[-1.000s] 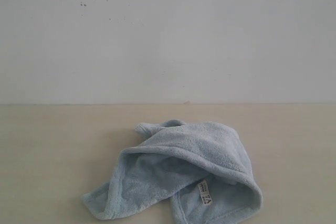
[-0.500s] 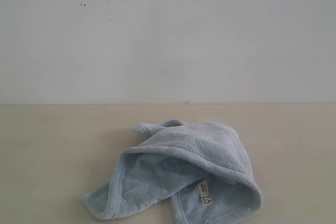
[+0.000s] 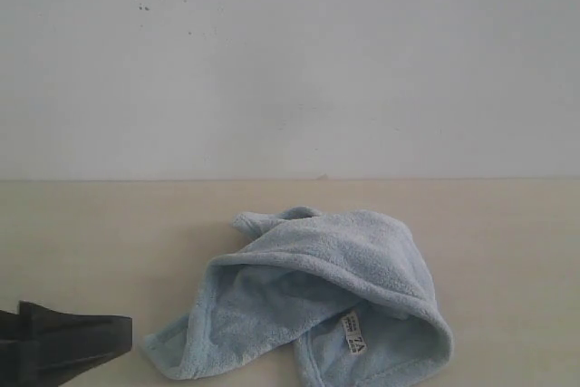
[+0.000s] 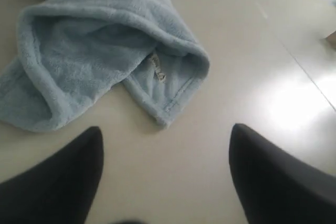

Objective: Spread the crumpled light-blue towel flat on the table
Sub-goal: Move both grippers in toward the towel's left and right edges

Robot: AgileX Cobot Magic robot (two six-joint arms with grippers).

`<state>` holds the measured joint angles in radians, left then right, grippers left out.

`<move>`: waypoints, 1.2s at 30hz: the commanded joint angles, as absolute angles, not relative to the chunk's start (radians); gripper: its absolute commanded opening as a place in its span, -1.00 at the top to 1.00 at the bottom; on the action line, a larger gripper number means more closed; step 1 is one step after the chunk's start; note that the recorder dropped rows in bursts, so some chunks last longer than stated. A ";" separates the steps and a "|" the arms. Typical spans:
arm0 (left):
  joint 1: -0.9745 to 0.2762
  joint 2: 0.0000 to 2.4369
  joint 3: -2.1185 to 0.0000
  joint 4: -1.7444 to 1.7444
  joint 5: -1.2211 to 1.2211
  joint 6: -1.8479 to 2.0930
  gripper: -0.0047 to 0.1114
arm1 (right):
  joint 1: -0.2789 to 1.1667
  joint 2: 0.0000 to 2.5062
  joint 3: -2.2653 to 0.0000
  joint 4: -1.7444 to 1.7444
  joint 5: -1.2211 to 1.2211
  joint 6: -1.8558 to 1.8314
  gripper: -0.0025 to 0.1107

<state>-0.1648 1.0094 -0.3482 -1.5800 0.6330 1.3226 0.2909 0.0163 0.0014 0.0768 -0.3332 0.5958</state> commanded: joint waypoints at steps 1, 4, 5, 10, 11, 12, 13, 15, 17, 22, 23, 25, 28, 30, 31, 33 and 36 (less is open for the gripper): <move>-0.172 1.232 -0.350 -1.744 0.651 1.614 -0.16 | 0.289 0.013 0.000 0.024 -0.197 0.647 0.96; -0.172 1.377 -0.368 -1.744 0.661 1.702 -0.16 | 0.289 0.035 0.000 -0.028 -0.070 0.652 0.96; -0.172 1.428 -0.379 -1.744 0.661 1.707 -0.16 | 0.289 0.050 0.000 -0.041 -0.048 0.650 0.96; -0.172 1.625 -0.450 -1.744 0.665 1.725 -0.16 | 0.289 0.222 -0.051 -0.064 -0.021 0.583 0.96; -0.172 1.653 -0.468 -1.744 0.665 1.728 -0.16 | 0.289 0.260 -0.069 -0.064 -0.021 0.564 0.96; -0.172 1.675 -0.486 -1.744 0.665 1.728 -0.16 | 0.291 0.318 -0.097 -0.064 -0.016 0.546 0.96; -0.172 1.689 -0.501 -1.744 0.665 1.728 -0.16 | 0.294 0.358 -0.117 -0.064 -0.010 0.534 0.95; -0.172 1.711 -0.535 -1.744 0.665 1.749 -0.16 | 0.316 0.460 -0.161 -0.064 -0.010 0.507 0.95; -0.172 1.717 -0.565 -1.744 0.646 1.790 -0.16 | 0.358 0.552 -0.211 -0.064 -0.010 0.475 0.95; -0.175 1.718 -0.610 -1.744 0.528 1.856 -0.16 | 0.502 0.777 -0.367 -0.067 0.042 0.397 0.81; -0.175 1.718 -0.619 -1.744 0.518 1.869 -0.16 | 0.560 0.857 -0.445 -0.067 0.087 0.335 0.64; -0.175 1.718 -0.639 -1.744 0.501 1.886 -0.16 | 0.597 0.944 -0.556 -0.067 0.177 0.284 0.35; -0.175 1.748 -0.652 -1.744 0.492 1.895 -0.16 | 0.599 1.012 -0.634 -0.067 0.281 0.261 0.15; -0.175 1.795 -0.652 -1.744 0.492 1.927 -0.16 | 0.599 1.011 -0.638 -0.063 0.295 0.247 0.15; -0.175 1.826 -0.662 -1.744 0.488 1.934 -0.16 | 0.599 1.011 -0.638 -0.063 0.300 0.245 0.15; -0.175 1.883 -0.691 -1.744 0.490 1.931 -0.16 | 0.599 1.011 -0.638 -0.063 0.302 0.235 0.15; -0.175 1.933 -0.714 -1.744 0.490 1.924 -0.15 | 0.599 1.011 -0.638 -0.056 0.302 0.223 0.15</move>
